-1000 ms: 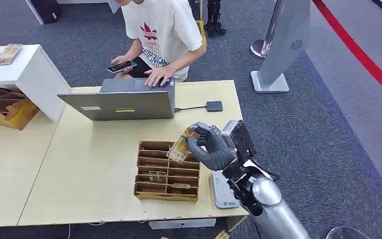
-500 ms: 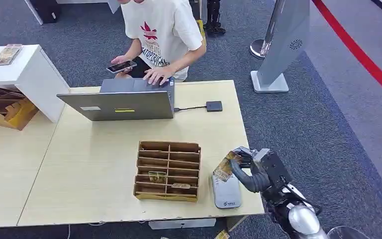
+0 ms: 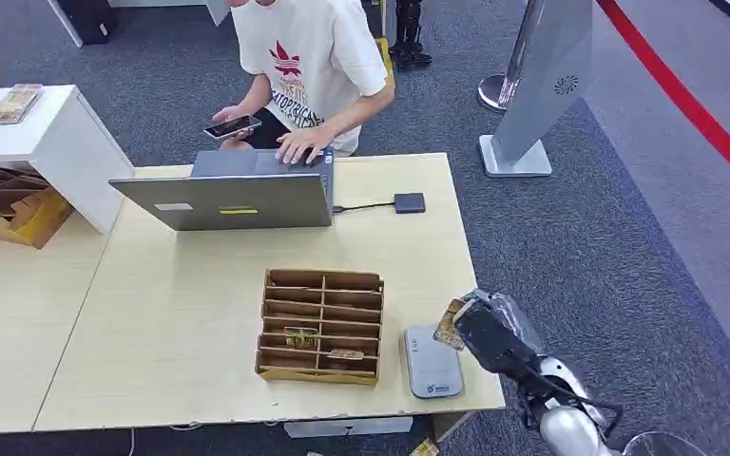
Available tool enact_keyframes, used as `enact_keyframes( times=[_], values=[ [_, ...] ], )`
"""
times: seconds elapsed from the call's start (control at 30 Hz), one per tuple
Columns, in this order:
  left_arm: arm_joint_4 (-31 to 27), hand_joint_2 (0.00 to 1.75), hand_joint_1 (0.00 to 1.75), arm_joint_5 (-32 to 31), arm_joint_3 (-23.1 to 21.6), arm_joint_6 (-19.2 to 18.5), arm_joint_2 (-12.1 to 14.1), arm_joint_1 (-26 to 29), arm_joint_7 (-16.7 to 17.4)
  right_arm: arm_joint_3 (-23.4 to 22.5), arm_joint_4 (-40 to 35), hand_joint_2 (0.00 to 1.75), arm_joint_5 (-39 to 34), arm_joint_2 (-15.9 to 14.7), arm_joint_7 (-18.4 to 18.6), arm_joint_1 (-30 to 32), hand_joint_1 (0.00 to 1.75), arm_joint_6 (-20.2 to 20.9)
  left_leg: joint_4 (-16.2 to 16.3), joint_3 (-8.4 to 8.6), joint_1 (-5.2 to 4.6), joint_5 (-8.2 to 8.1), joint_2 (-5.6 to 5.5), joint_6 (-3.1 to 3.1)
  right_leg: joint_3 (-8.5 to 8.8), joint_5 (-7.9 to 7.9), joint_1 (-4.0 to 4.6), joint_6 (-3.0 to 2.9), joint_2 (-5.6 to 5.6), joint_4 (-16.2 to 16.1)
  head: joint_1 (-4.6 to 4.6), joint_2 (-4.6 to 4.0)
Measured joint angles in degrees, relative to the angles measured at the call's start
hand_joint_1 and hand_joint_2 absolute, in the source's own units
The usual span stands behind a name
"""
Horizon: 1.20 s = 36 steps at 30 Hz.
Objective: Pass the card to the sensor for recognition and then transmit it.
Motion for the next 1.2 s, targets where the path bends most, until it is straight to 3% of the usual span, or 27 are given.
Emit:
enact_keyframes(
  times=[0.3,1.2],
  values=[
    [0.0,0.0,0.0,0.3,0.0,0.0,-0.2,-0.3,0.4,1.7,1.4,1.75,9.1,1.0,3.1,0.0,1.75,-1.0,0.0,0.01,0.0,0.0,0.0,0.0,0.0,0.0,0.0,0.0,-0.01,0.0,0.0,0.0],
    [0.5,0.0,0.0,2.8,-2.2,-0.2,-0.3,-0.5,0.7,1.5,7.4,1.75,9.2,4.7,3.2,0.5,1.75,2.6,0.0,0.01,0.0,0.0,0.0,0.0,0.0,0.0,0.0,0.0,-0.01,0.0,0.0,0.0]
  ],
)
